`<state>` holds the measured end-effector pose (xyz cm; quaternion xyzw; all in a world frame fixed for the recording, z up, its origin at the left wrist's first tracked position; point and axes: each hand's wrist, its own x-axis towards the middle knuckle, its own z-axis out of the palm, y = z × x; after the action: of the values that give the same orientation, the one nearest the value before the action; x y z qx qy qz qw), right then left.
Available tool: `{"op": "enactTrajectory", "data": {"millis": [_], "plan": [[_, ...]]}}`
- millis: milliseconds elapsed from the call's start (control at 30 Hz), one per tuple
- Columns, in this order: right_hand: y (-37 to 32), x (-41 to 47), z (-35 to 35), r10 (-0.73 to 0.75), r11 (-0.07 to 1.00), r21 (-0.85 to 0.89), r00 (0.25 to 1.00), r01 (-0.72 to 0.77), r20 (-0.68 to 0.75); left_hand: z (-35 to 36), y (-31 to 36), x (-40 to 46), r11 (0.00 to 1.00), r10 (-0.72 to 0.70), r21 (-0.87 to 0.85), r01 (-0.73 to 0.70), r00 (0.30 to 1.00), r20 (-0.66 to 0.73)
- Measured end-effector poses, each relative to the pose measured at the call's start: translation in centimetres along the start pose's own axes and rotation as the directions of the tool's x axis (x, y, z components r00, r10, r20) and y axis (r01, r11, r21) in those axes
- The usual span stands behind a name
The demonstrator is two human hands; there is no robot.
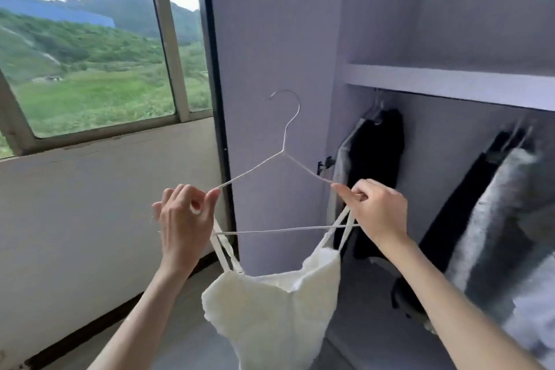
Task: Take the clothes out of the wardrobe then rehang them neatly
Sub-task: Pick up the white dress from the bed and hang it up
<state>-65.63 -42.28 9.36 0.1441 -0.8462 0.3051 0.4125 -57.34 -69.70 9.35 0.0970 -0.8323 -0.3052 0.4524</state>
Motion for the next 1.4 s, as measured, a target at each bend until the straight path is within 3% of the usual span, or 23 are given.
{"op": "enactTrajectory", "data": {"millis": [133, 300, 433, 533, 600, 767, 967, 1033, 1133, 1200, 1300, 1333, 1400], "plan": [[4.5, -0.4, -2.7, -0.047, 0.993, -0.113, 0.997, 0.039, -0.068, 5.4, 2.0, -0.1, 0.993, 0.04, -0.117, -0.033, 0.998, 0.057], [8.7, -1.5, -5.6, -0.019, 0.981, -0.195, 1.0, 0.022, 0.017, 10.1, 4.7, 1.2, 0.978, 0.095, -0.199, -0.068, 0.987, 0.133], [9.5, -0.7, -8.3, 0.259, 0.953, -0.206, 0.95, -0.222, 0.173, 13.5, 6.4, 3.2, 0.954, 0.166, -0.281, -0.106, 0.967, 0.196], [9.3, -0.1, -9.8, 0.395, 0.913, -0.065, 0.832, -0.403, 0.389, 16.1, 7.0, 4.7, 0.937, 0.193, -0.334, -0.103, 0.949, 0.25], [9.0, -0.2, -10.4, 0.443, 0.858, 0.048, 0.786, -0.511, 0.431, 18.2, 7.3, 5.1, 0.929, 0.19, -0.362, -0.074, 0.936, 0.295], [8.8, -1.6, -11.4, 0.553, 0.785, 0.078, 0.751, -0.615, 0.361, 22.4, 7.8, 4.5, 0.922, 0.297, -0.356, -0.155, 0.871, 0.391], [8.5, -3.0, -12.8, 0.608, 0.784, 0.042, 0.779, -0.62, 0.153, 23.9, 10.8, 3.4, 0.837, 0.493, -0.47, -0.282, 0.762, 0.42], [8.2, -3.3, -13.3, 0.624, 0.774, 0.048, 0.773, -0.632, 0.114, 24.4, 12.1, 3.4, 0.857, 0.48, -0.429, -0.287, 0.748, 0.458], [7.5, -4.1, -13.3, 0.66, 0.739, 0.04, 0.735, -0.672, 0.157, 25.3, 13.7, 3.9, 0.93, 0.323, -0.327, -0.167, 0.795, 0.514], [7.2, -4.7, -13.0, 0.682, 0.721, 0.025, 0.715, -0.693, 0.156, 26.0, 14.8, 4.1, 0.875, 0.43, -0.442, -0.196, 0.735, 0.524], [7.1, -5.1, -13.0, 0.7, 0.711, 0.023, 0.711, -0.703, 0.069, 26.7, 16.1, 3.3, 0.688, 0.693, -0.676, -0.264, 0.515, 0.504], [7.1, -5.2, -13.1, 0.701, 0.712, 0.023, 0.712, -0.702, 0.041, 26.6, 16.3, 2.7, 0.672, 0.698, -0.712, -0.205, 0.497, 0.515], [6.8, -5.3, -13.3, 0.705, 0.708, 0.015, 0.709, -0.706, 0.011, 27.1, 16.3, 1.6, 0.66, 0.659, -0.745, -0.094, 0.549, 0.515]]}}
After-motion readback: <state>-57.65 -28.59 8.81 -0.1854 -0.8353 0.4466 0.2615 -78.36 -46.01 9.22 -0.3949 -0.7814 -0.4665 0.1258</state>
